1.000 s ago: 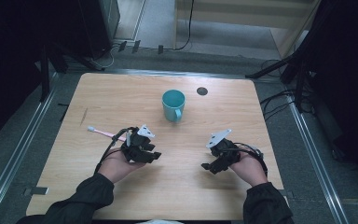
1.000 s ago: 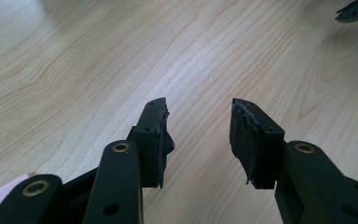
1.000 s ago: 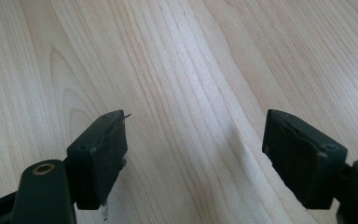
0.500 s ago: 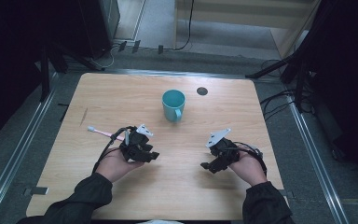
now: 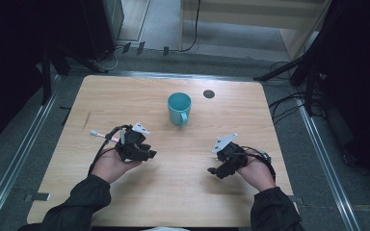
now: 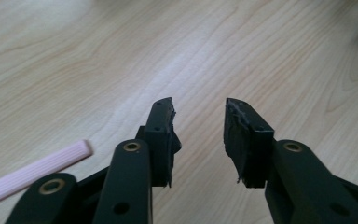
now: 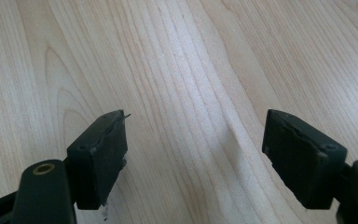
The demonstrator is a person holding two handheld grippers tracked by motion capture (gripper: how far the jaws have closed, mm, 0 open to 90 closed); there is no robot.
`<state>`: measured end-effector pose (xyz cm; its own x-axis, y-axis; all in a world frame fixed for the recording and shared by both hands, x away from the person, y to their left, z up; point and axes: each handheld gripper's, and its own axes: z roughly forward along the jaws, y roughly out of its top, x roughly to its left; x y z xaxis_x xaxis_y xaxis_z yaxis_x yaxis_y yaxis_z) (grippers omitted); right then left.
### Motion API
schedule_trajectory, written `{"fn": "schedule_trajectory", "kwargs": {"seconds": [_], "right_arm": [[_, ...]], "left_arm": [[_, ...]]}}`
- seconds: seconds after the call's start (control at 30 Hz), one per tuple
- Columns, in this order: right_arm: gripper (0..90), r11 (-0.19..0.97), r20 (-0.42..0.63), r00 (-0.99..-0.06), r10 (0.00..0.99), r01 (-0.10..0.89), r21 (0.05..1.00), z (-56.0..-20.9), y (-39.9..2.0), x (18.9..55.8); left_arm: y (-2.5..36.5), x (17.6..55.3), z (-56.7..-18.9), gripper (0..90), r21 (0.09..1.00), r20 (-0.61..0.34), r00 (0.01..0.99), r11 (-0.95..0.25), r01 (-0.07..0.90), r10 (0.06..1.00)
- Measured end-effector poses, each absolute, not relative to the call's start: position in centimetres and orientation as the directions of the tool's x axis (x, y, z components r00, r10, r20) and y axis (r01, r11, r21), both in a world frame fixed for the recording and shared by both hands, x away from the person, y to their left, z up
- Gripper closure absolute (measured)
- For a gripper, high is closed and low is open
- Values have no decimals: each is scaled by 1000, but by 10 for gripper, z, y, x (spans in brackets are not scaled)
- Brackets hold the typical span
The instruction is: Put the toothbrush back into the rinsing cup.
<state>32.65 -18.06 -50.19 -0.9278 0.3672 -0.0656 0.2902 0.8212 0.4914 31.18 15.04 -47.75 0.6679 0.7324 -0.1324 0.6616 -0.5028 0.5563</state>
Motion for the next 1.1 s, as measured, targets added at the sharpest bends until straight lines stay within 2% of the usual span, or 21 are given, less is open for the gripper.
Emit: {"fn": "schedule_trajectory", "kwargs": {"seconds": [0.07,0.47,0.9,1.1], "right_arm": [[218,822,-63,-928,368,292,488,-502,-180,327],[218,825,-59,-930,362,291,484,-503,-180,326],[218,824,-56,-931,360,289,487,-503,-180,325],[218,824,-52,-930,364,296,484,-503,-182,322]], "left_arm": [[154,313,-477,663,559,-122,664,-502,660,738],[169,321,-472,693,533,-152,637,-480,697,756],[185,339,-474,829,475,-159,585,-458,751,795],[195,352,-482,827,446,-165,555,-440,779,815]]}}
